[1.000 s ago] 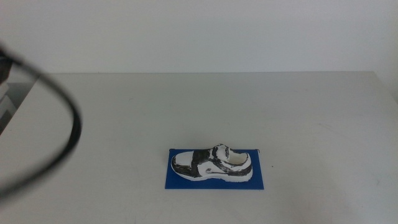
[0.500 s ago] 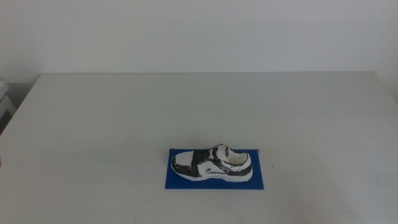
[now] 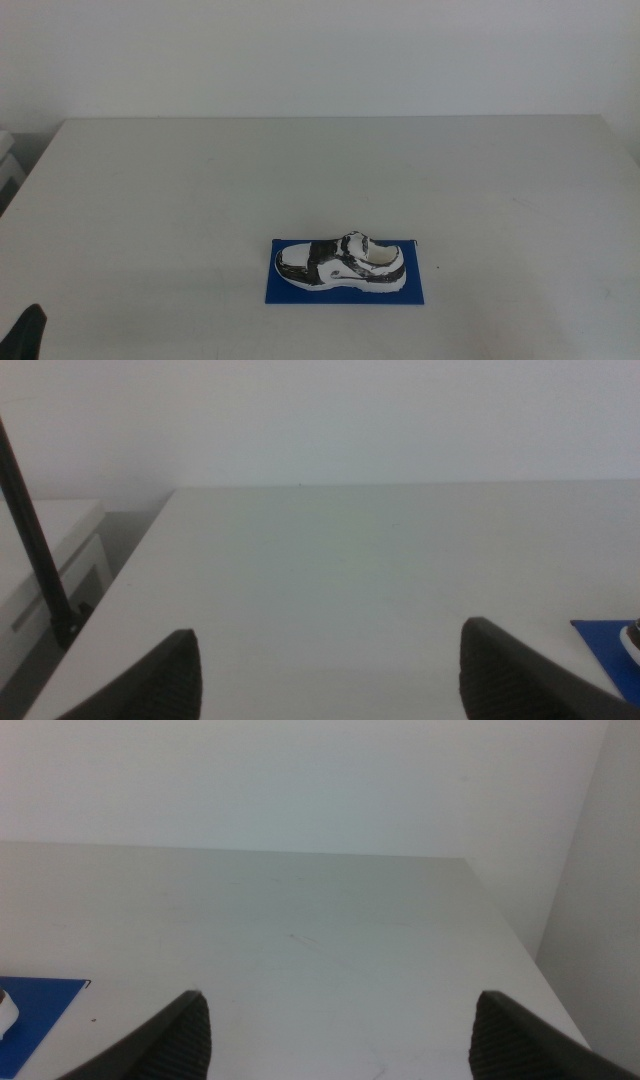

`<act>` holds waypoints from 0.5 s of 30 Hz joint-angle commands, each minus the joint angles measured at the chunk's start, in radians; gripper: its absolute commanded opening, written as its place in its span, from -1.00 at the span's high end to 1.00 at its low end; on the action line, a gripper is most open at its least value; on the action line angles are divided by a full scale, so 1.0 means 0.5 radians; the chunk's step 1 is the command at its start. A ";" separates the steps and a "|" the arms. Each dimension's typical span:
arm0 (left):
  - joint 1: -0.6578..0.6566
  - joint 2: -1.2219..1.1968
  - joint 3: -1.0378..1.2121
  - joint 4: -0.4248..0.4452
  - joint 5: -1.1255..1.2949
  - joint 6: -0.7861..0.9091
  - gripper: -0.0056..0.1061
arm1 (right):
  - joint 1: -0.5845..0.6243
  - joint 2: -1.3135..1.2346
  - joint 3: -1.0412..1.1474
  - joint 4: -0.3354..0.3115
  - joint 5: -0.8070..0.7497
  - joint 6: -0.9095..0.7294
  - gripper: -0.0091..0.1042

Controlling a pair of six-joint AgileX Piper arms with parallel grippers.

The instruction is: Use one arm to grab the shoe from the table and place it on the mat.

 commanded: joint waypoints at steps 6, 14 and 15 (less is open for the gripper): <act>0.002 -0.198 0.028 -0.044 -0.029 0.238 -0.66 | -0.009 -0.040 -0.019 -0.017 -0.157 -0.025 -0.33; 0.004 -0.196 0.030 -0.152 -0.035 0.390 -0.66 | -0.009 -0.040 -0.019 -0.017 -0.157 -0.025 -0.33; 0.004 -0.196 0.030 -0.152 -0.037 0.390 -0.66 | -0.009 -0.040 -0.019 -0.017 -0.157 -0.025 -0.33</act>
